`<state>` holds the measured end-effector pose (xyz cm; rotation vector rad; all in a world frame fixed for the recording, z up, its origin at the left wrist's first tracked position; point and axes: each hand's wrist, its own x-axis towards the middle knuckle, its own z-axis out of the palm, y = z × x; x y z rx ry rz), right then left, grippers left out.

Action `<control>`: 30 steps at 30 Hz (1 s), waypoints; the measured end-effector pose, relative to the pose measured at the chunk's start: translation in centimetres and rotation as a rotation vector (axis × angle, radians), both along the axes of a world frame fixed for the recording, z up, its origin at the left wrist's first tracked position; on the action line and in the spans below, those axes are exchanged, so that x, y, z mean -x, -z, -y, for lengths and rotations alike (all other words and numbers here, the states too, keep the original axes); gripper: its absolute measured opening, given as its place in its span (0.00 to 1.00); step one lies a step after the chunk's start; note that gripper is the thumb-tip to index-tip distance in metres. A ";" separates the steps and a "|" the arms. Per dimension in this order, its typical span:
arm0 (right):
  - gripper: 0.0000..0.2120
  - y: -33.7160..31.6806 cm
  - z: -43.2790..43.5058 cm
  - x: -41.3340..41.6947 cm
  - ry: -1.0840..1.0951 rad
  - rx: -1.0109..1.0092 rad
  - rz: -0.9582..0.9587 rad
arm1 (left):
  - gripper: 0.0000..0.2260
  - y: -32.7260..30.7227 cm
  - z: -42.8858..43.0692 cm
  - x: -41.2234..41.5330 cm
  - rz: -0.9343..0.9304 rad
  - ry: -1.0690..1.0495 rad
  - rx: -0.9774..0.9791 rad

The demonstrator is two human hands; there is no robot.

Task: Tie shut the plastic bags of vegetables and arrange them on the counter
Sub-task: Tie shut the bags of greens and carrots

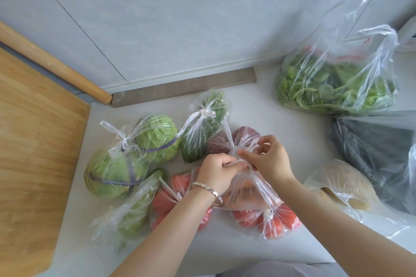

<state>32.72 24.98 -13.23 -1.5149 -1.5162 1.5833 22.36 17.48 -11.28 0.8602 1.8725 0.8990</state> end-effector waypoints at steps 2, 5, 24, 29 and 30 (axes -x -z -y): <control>0.16 0.0 0.2 -0.3 -0.046 -0.036 0.002 | 0.14 0.0 0.1 0.1 -0.005 0.000 0.005; 0.11 -0.5 0.8 -1.6 -0.305 -0.249 -0.030 | 0.19 -0.2 0.2 0.3 -0.002 0.045 0.011; 0.22 -0.9 1.5 -1.4 -0.707 -0.671 0.220 | 0.12 -3.3 -0.2 0.3 -0.610 0.545 0.008; 0.13 -0.6 1.7 -1.5 -0.695 -0.694 0.207 | 0.12 -2.8 0.0 0.4 -0.645 0.576 0.073; 0.12 -0.4 1.7 -1.6 -0.670 -0.709 0.205 | 0.12 -2.7 0.1 0.4 -0.633 0.549 0.063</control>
